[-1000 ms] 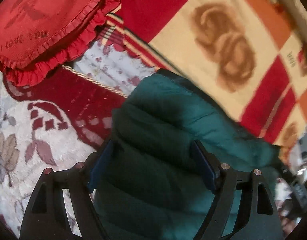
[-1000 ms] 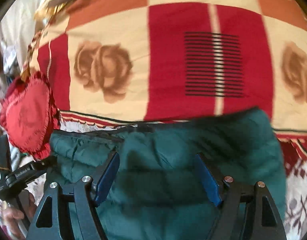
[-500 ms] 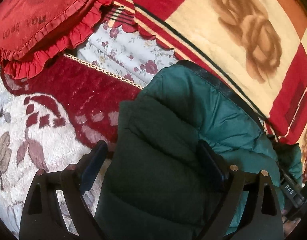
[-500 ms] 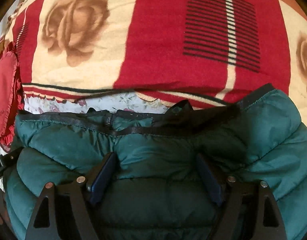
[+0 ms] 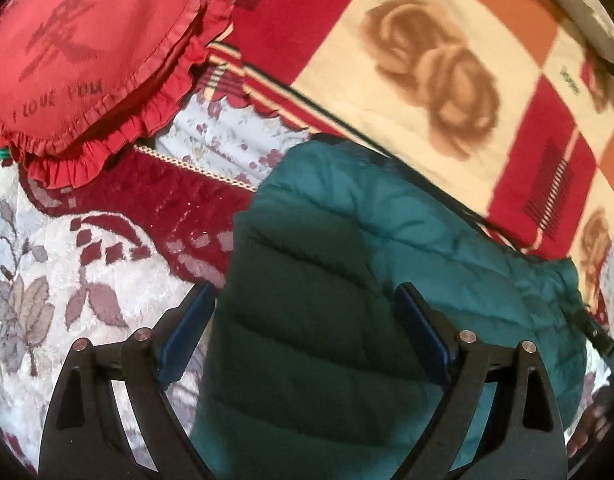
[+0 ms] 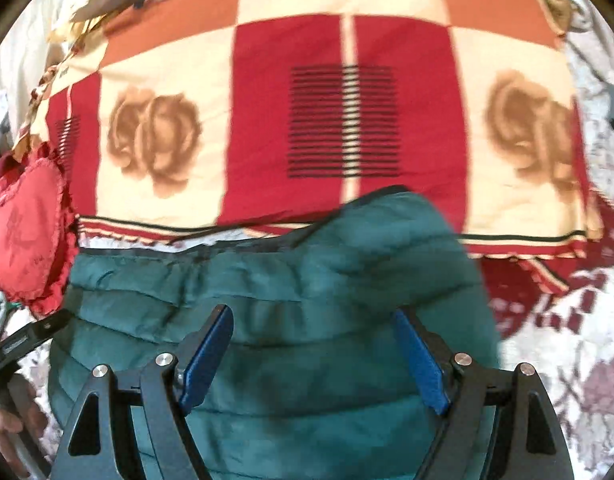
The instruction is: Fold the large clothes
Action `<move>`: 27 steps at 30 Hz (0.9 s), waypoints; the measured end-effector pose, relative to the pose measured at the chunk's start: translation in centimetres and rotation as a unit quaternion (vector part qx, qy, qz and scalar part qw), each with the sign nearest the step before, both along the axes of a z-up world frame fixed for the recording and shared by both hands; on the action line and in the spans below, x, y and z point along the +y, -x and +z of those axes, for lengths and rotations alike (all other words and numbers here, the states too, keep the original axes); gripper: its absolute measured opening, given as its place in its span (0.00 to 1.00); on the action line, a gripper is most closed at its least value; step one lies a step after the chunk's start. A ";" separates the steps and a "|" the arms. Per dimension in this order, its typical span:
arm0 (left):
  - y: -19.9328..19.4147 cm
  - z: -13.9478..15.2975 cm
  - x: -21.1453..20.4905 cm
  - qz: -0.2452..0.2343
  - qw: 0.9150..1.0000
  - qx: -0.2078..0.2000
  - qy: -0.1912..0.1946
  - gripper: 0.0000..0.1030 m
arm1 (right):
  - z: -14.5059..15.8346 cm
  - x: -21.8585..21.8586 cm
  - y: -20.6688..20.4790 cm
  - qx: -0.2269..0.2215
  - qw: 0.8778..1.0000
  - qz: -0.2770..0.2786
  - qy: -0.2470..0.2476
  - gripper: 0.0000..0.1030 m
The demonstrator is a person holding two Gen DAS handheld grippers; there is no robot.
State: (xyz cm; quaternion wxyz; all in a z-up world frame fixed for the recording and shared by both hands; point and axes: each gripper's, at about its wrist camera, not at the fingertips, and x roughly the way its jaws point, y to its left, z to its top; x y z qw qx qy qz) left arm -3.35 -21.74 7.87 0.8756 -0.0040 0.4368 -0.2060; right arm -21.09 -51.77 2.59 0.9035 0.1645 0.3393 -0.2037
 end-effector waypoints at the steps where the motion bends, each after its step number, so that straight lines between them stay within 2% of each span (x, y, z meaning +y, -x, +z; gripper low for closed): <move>1: 0.4 0.0 -0.2 -0.004 1.000 -0.003 -0.001 0.89 | -0.1 -0.5 0.4 0.001 1.000 -0.007 0.003 0.78; 4: 1.3 -0.5 -1.2 -0.013 1.000 -0.006 -0.015 0.89 | -1.1 -1.8 1.3 0.015 1.000 -0.022 -0.003 0.78; 6: 1.4 -1.3 -1.8 -0.016 0.999 -0.009 -0.034 0.89 | -2.1 -1.9 1.0 0.028 0.999 -0.026 0.014 0.78; 9: 1.1 -2.3 -2.0 -0.022 0.999 -0.007 -0.042 0.90 | -3.7 -2.1 0.6 0.042 0.998 -0.028 0.028 0.82; 15: 1.0 -3.4 -2.2 -0.033 0.998 -0.021 -0.048 0.90 | -5.7 -3.5 0.2 0.041 0.998 -0.048 0.005 0.89; 22: 0.9 -3.9 -2.4 -0.033 0.998 -0.027 -0.053 0.90 | -5.8 -3.6 0.1 0.042 0.998 -0.048 0.013 0.90; 27: 0.8 -3.9 -2.2 -0.035 0.998 -0.022 -0.049 0.90 | -3.5 -3.1 2.1 0.015 0.999 -0.048 0.000 0.90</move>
